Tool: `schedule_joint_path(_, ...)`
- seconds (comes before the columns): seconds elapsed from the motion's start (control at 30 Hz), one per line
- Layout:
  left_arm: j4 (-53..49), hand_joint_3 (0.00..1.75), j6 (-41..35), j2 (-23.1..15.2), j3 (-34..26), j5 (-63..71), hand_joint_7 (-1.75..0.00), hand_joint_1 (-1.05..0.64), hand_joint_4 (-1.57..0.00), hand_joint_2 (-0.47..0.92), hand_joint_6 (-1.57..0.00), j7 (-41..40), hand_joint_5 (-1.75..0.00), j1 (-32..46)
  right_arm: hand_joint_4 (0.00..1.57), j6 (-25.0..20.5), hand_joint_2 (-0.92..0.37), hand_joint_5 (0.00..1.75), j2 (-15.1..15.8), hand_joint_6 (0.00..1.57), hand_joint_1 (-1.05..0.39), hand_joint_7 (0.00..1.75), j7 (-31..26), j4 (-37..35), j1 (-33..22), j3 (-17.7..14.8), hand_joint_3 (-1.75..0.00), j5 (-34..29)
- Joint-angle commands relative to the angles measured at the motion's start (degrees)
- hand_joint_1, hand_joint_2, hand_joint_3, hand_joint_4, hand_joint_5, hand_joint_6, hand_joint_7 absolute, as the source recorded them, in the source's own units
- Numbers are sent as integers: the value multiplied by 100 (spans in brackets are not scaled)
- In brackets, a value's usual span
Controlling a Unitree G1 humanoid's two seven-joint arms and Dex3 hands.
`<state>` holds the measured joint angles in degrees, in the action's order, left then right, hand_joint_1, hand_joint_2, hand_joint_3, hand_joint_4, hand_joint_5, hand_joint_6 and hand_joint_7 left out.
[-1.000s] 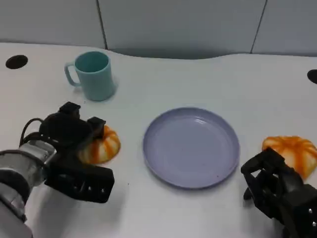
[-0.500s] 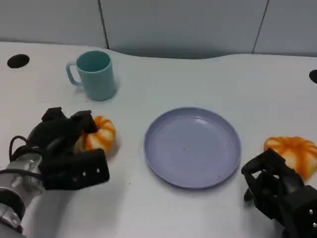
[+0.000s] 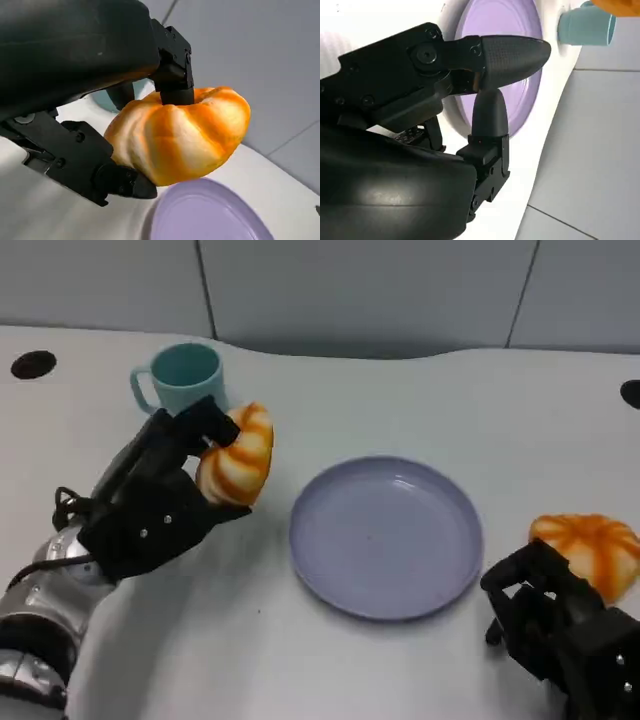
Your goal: Grasp the bread from the table and place it into the plate.
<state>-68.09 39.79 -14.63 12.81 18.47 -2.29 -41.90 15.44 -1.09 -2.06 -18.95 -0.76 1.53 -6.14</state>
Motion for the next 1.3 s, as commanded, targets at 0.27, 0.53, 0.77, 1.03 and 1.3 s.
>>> schedule_joint_path(0.27,-211,51,-738,1151,1223,1264,-175,-14,-85,66,-62,219,-175,-1377,64,14,-92,175,-5,37,-28,173,-94,39,29,110,-42,-111)
schedule_joint_path(0.53,-403,68,-1013,1456,1757,1885,-175,-13,-88,62,-64,-149,-175,-1552,60,-237,-92,175,-116,37,-26,174,-160,293,-83,235,-42,-175)
schedule_joint_path(0.77,-450,54,-1135,1396,2187,2339,-175,-35,-69,59,-48,-322,-175,-1660,58,-222,-92,175,-87,36,-26,175,-214,367,-137,312,-43,-289)
schedule_joint_path(1.03,-514,10,-1118,1277,2456,2536,-46,-77,-4,90,-13,213,-54,-1853,54,-309,-92,175,-129,35,-27,175,-235,417,-179,318,-44,-245)
schedule_joint_path(1.3,-510,18,-1138,1238,2457,2529,-22,-91,0,92,0,223,0,-1946,54,-304,-92,175,-103,35,-26,175,-256,400,-142,326,-44,-261)
